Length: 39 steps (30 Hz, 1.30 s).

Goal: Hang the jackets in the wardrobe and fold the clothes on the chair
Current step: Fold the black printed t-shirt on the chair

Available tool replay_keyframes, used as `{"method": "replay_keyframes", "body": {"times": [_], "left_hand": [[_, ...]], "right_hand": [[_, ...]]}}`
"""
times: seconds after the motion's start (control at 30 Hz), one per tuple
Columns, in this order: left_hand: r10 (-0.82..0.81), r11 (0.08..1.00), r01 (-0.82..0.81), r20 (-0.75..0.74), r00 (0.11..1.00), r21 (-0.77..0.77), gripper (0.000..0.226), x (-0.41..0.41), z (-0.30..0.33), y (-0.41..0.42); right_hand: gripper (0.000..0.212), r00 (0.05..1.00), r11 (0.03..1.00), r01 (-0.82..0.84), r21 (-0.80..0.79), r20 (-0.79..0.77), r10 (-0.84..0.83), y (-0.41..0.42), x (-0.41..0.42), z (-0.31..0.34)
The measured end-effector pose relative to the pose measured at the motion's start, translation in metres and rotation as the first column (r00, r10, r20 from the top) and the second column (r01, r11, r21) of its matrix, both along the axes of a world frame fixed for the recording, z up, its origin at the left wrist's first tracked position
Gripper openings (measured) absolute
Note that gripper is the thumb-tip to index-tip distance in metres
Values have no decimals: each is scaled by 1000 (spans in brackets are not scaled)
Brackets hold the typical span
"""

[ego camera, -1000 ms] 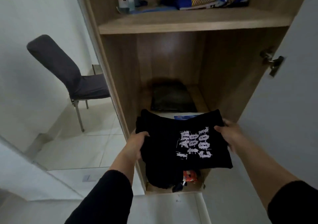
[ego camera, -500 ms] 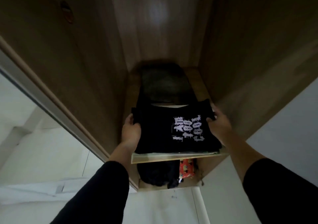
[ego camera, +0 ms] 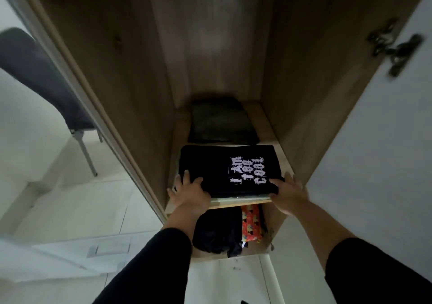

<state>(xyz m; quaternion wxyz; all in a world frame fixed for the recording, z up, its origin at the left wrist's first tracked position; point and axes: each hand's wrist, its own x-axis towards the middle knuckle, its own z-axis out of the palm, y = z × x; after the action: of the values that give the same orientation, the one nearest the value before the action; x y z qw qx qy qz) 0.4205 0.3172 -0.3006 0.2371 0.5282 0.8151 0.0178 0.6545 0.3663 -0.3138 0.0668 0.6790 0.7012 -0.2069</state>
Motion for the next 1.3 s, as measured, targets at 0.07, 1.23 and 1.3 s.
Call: {"method": "replay_keyframes", "body": {"times": [0.07,1.23,1.3], "left_hand": [[-20,998,19,19,1000,62,54,17,25,-23],[-518,721,208,314,796,661,66,358,291,-363],[-439,663,114,260,860,740,58,341,290,-366]], "right_hand": [[53,999,999,14,40,-52,-12,-22,9,28],[46,551,737,476,480,-816,176,-406,205,361],[42,552,753,434,494,-807,211,-408,187,357]]}}
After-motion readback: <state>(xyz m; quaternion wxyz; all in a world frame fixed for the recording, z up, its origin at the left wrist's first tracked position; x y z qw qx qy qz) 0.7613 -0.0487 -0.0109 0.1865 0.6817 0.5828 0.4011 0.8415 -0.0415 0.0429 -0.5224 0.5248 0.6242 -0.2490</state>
